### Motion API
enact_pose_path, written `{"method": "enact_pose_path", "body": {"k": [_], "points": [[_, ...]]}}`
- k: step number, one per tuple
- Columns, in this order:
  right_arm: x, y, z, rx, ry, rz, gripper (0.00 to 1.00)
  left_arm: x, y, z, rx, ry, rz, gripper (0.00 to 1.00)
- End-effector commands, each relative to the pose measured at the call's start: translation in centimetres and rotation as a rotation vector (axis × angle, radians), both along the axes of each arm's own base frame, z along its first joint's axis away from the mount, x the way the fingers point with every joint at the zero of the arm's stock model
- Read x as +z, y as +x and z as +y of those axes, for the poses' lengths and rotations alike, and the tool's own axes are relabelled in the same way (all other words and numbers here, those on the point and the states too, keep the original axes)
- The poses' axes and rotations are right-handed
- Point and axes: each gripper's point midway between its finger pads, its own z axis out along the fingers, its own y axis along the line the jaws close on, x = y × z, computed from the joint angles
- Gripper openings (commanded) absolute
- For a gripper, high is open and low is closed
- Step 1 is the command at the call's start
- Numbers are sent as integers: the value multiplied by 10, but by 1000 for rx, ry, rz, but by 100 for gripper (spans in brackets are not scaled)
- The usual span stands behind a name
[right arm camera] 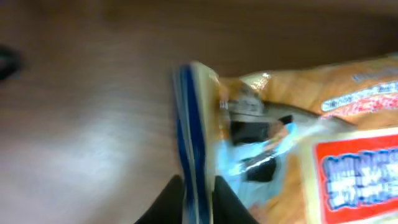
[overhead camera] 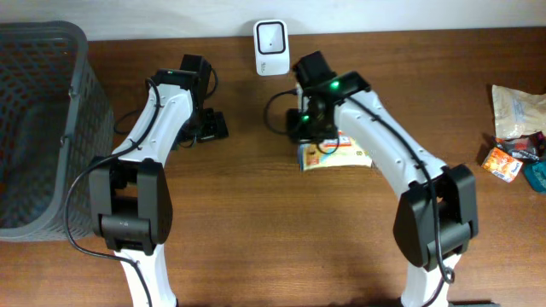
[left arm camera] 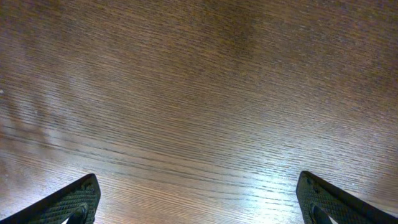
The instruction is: Scan the item barcode
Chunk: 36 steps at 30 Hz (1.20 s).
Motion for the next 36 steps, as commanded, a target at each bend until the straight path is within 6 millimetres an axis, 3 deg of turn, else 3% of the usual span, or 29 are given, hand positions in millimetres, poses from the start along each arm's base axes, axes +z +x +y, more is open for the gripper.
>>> {"method": "enact_pose_path", "body": {"k": [1,2,3,4,7,11,16,17,19,22,26,29,31,36], "points": [[17,-10,40,76,143,-3,26,6,3,-2,-9,-13,-14,99],[19,-11,46,86,159,-7,35,6,3,-2,-9,-12,-15,99],[21,-11,50,96,175,-11,64,6,3,-2,-9,-13,-14,99],[21,-11,52,98,181,-13,79,6,3,-2,-9,-13,-14,99],[21,-7,44,80,178,-13,98,6,3,-2,-9,-13,-14,99],[18,7,7,-59,165,33,99,6,3,-2,-9,-12,-15,99],[0,27,-83,-416,-23,71,99,6,3,-2,-9,-12,-15,99],[-3,28,-92,-443,-43,70,99,6,3,-2,-9,-13,-14,99],[-8,32,-103,-444,-74,43,99,6,3,-2,-9,-12,-15,99],[-18,39,-117,-276,-203,-51,99,6,3,-2,-9,-13,-14,99],[-38,34,-163,-304,-434,-80,99,6,3,-2,-9,-13,-14,99],[-51,31,-174,-328,-425,-64,100,6,3,-2,-9,-13,-14,99],[-65,28,-179,-342,-410,-53,93,6,3,-2,-9,-13,-14,99],[-91,16,-170,-335,-304,-2,90,6,3,-2,-9,-13,-14,99]]}}
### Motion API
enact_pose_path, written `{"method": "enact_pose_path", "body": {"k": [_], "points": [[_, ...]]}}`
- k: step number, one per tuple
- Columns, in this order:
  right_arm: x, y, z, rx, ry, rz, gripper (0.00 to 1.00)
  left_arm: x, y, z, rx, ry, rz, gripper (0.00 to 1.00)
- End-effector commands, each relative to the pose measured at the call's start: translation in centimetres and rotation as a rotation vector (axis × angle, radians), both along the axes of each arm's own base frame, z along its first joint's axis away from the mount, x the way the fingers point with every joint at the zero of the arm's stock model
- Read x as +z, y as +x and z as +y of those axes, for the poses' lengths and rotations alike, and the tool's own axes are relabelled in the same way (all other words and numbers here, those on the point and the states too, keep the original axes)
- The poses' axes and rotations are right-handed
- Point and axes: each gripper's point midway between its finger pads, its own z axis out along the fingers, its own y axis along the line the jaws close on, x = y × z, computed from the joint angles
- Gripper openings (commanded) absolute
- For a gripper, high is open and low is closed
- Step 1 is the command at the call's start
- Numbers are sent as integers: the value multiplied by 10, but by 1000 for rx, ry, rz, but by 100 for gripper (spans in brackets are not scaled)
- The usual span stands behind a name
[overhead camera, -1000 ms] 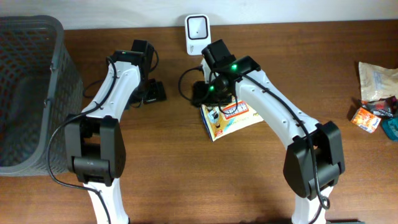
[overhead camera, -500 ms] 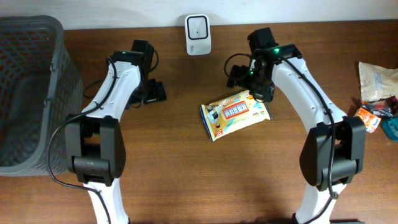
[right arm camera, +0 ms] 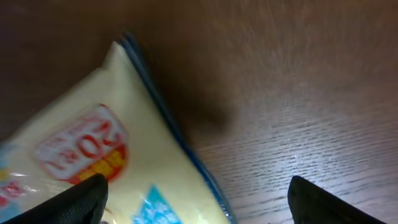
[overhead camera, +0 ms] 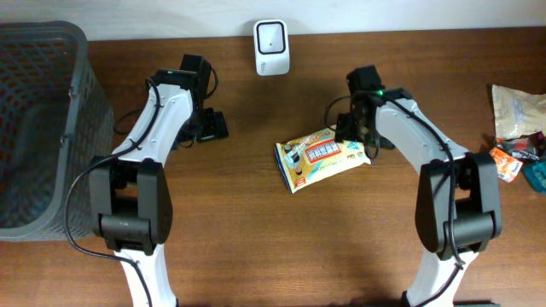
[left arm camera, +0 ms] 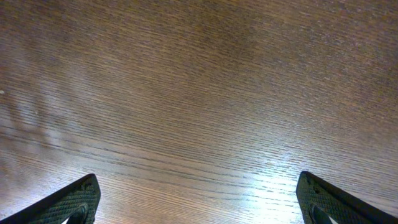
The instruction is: Scan the item barcode
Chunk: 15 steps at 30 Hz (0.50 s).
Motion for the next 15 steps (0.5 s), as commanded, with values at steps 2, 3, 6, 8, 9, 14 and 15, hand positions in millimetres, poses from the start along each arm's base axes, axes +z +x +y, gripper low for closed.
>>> {"method": "enact_pose_path", "body": {"k": [2,3,6,8,9,14,15], "points": [[-11,-13,18,25,132,44,89,6,3,-2,-9,-13,-14,99],[-11,-15,27,37,182,54,89,6,3,-2,-9,-12,-15,99],[-6,-27,64,111,380,105,89,6,3,-2,-9,-13,-14,99],[0,-35,80,128,471,136,89,6,3,-2,-9,-13,-14,99],[3,-39,86,134,506,148,89,6,3,-2,-9,-13,-14,99],[30,-53,100,152,606,169,90,6,3,-2,-9,-13,-14,99],[38,-55,99,153,602,166,93,6,3,-2,-9,-13,-14,99]]}}
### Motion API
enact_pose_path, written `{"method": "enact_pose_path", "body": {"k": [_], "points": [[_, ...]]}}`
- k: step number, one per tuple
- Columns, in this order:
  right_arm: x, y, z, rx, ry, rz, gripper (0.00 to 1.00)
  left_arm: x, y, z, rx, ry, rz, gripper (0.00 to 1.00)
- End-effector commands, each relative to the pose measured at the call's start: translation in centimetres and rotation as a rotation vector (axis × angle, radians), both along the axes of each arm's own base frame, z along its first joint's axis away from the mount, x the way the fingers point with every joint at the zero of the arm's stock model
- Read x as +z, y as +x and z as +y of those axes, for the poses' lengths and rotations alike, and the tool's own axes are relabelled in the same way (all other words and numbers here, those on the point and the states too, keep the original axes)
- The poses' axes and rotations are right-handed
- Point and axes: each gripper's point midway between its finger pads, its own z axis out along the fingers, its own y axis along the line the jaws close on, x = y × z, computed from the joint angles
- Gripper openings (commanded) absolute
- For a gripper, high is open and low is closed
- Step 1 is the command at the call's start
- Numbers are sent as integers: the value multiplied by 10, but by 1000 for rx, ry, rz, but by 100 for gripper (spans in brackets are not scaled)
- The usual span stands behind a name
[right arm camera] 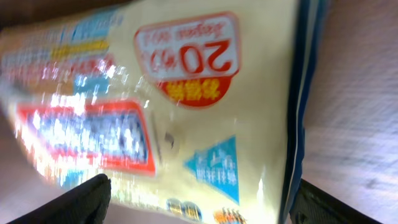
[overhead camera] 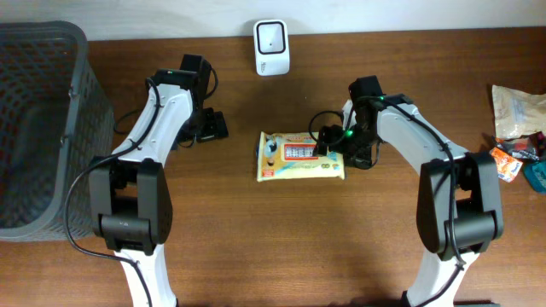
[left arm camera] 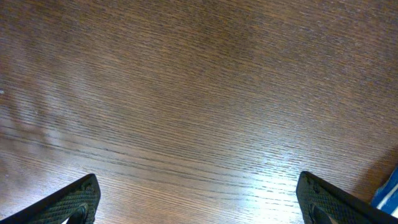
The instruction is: Scan the item barcode
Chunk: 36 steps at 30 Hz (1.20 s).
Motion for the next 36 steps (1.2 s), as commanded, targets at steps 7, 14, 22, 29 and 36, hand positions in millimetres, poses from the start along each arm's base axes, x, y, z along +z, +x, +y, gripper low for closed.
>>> {"method": "enact_pose_path", "body": {"k": [7,14,22,29,36], "points": [[104,-5,1,262,-4,-274,98,6,3,-2,-9,-13,-15,99],[113,25,-15,578,-182,-530,100,6,3,-2,-9,-13,-15,99],[116,36,-9,711,-216,-629,99,6,3,-2,-9,-13,-15,99],[118,34,-3,670,-183,-619,99,6,3,-2,-9,-13,-15,99],[151,22,-2,632,-157,-607,99,6,3,-2,-9,-13,-15,99]]}}
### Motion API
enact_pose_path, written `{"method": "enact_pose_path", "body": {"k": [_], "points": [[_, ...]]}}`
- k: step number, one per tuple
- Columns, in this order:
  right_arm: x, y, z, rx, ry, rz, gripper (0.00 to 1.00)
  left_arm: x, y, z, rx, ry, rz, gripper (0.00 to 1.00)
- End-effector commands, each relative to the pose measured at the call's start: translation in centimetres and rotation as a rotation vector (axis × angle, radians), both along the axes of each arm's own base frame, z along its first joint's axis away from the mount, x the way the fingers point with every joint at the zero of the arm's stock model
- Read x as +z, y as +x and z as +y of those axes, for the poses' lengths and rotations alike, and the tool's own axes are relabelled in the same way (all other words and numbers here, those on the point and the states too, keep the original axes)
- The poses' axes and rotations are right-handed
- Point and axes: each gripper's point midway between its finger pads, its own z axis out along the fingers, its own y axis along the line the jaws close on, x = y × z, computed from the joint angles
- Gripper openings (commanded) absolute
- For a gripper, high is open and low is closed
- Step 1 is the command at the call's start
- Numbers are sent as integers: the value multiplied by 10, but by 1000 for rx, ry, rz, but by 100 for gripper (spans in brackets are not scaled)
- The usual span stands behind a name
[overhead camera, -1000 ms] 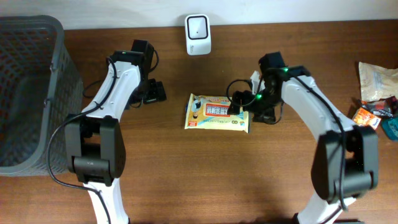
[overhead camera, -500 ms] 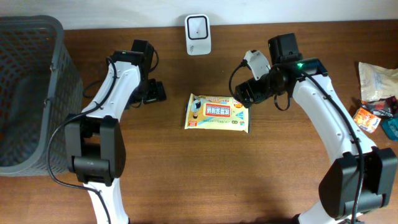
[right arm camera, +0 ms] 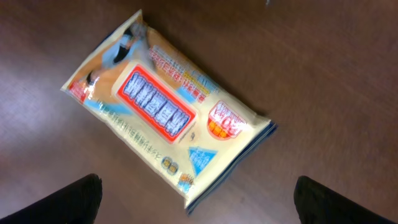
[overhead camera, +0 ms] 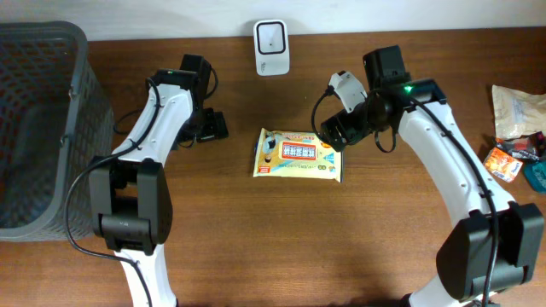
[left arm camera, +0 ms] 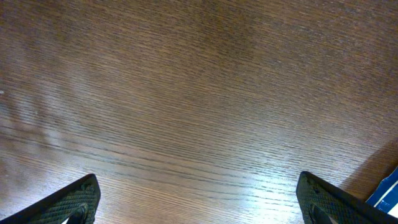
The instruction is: Scan the item barcode
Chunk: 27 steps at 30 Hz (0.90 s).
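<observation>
The item is a yellow wipes packet [overhead camera: 299,156] with a red and blue label, lying flat and label up in the middle of the table. The right wrist view takes in the whole packet [right arm camera: 168,118]. My right gripper [overhead camera: 333,135] hangs open above the packet's right end, and nothing sits between its fingers [right arm camera: 198,204]. The white scanner [overhead camera: 271,36] stands at the table's back edge. My left gripper [overhead camera: 213,126] rests low and open left of the packet, over bare wood [left arm camera: 199,205]. A blue corner of the packet [left arm camera: 387,185] shows at that view's right edge.
A dark mesh basket [overhead camera: 38,128] fills the left side of the table. Several other packaged goods [overhead camera: 514,128] lie at the far right edge. The wooden table [overhead camera: 273,239] runs on toward the front.
My right gripper was low at the packet's right end, with the packet filling its view. It now hangs higher and open with the whole packet in view. The packet and the left arm have hardly moved.
First my right gripper was shut on the packet's blue edge, below the scanner. Then the packet lay tilted on the table with the gripper open at its right end. Later it lay straighter and further left. Now the gripper hangs above it, open.
</observation>
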Motion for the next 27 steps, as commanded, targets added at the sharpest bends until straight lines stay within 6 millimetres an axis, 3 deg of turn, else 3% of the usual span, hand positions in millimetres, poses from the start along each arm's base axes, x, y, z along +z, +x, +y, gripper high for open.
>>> {"method": "enact_pose_path", "body": {"k": [1,6,10,18,22,27], "points": [[36,-3,7,24,24,-54,99,6,3,-2,-9,-13,-15,99],[52,-33,25,241,-34,-93,98,6,3,-2,-9,-13,-15,99],[50,-41,41,289,-42,-91,99,6,3,-2,-9,-13,-15,99],[50,-35,44,351,-57,-136,98,6,3,-2,-9,-13,-15,99],[33,-31,45,462,-98,-139,99,6,3,-2,-9,-13,-15,99],[15,-19,41,446,-140,-123,98,6,3,-2,-9,-13,-15,99]]}}
